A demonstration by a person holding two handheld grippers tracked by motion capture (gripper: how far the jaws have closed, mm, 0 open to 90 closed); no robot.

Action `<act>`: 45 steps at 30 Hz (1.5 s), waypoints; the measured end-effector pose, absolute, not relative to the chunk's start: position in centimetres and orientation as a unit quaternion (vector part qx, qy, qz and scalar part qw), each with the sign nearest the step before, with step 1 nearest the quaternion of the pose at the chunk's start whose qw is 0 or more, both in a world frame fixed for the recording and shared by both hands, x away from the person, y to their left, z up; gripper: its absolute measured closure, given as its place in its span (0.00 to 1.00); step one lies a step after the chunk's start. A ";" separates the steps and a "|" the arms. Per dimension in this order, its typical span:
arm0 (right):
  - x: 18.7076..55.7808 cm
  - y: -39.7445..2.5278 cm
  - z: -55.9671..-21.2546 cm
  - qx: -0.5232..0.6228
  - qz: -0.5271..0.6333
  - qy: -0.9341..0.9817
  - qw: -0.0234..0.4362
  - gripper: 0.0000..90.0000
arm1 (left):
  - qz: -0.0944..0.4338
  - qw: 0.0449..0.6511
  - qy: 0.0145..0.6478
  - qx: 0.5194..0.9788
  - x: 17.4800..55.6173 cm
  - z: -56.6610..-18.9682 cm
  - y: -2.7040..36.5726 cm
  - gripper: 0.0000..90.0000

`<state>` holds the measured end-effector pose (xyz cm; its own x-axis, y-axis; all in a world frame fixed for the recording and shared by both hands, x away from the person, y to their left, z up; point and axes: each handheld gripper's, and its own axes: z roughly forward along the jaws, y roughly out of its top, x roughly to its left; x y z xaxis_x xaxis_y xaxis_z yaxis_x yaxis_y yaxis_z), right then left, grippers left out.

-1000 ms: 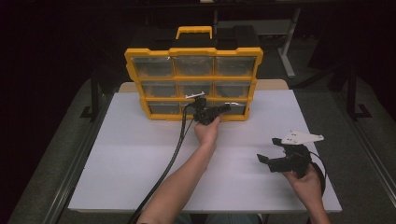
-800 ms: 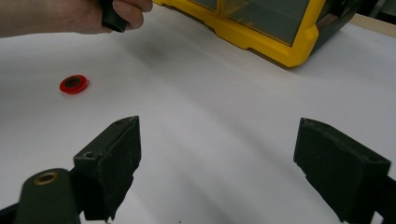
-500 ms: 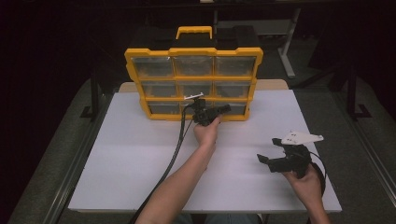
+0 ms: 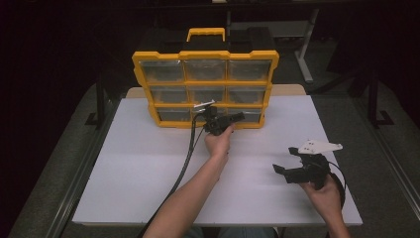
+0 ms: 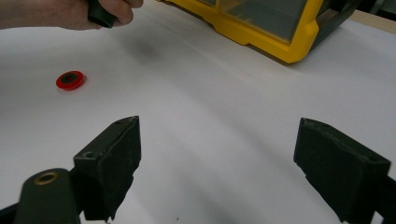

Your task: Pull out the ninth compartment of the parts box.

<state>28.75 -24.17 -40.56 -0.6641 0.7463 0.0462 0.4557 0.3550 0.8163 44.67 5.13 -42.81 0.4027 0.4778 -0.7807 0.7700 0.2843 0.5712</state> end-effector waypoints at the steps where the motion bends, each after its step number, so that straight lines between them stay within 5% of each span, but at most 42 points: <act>1: 28.8 -24.2 -40.6 0.372 0.427 0.806 0.170 0.16 | -0.122 0.599 0.533 0.586 44.6 -42.8 5.1 0.85; 14: 28.8 -24.0 -40.9 0.373 0.422 0.809 0.170 0.16 | -0.133 0.603 0.523 0.588 43.6 -42.8 5.5 0.85; 16: 28.9 -24.0 -40.9 0.372 0.422 0.809 0.168 0.16 | -0.123 0.619 0.512 0.583 43.2 -42.2 5.5 0.91; 32: 28.8 -23.9 -41.0 0.374 0.418 0.810 0.169 0.16 | 0.004 0.544 0.396 0.740 42.7 -38.5 6.4 0.77; 45: 28.7 -23.8 -41.0 0.370 0.422 0.811 0.166 0.16 | -0.083 0.558 0.468 0.681 43.7 -41.4 5.6 0.78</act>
<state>28.71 -23.84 -40.98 -0.6716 0.7397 0.0429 0.4602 0.3711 0.8065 43.67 5.64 -41.40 0.5491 0.5442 -0.6343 0.7287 0.0600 0.6822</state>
